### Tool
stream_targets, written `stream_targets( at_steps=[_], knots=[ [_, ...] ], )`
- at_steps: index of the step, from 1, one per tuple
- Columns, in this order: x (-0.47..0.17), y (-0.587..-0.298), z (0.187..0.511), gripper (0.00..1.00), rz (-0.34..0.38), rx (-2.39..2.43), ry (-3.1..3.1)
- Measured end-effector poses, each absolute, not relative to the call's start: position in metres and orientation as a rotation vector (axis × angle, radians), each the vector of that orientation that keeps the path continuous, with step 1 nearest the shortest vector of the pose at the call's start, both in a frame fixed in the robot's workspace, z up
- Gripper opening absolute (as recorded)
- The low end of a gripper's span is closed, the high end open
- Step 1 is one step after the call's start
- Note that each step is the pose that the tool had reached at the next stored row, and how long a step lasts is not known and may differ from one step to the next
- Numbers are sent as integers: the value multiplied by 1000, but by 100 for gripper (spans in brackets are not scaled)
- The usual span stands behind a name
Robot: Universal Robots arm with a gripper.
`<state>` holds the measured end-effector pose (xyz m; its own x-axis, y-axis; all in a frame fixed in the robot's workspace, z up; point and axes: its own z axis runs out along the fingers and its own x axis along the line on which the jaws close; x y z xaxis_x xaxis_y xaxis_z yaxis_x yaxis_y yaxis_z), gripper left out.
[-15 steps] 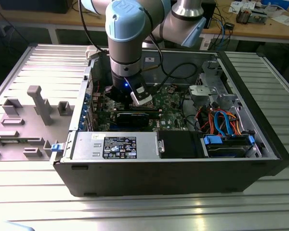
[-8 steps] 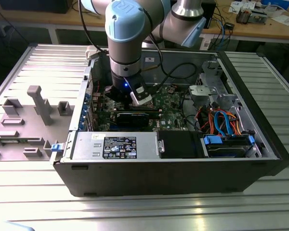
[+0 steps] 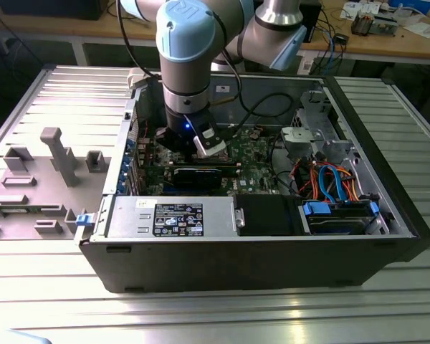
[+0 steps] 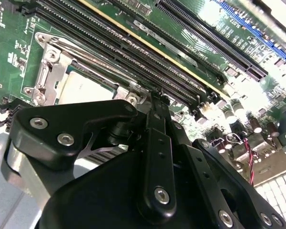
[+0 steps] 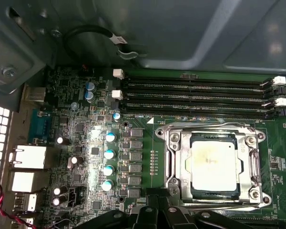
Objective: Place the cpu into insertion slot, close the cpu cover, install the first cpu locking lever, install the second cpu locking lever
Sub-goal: 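Install the second cpu locking lever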
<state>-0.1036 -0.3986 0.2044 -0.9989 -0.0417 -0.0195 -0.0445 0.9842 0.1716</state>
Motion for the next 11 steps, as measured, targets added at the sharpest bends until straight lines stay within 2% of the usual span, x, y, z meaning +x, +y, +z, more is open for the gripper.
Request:
stream_targets(
  at_steps=[5, 11],
  knots=[
    [-104, -399, 222, 11, 270, -68, 3113],
    [-104, -399, 222, 11, 270, -68, 3113]
  ],
)
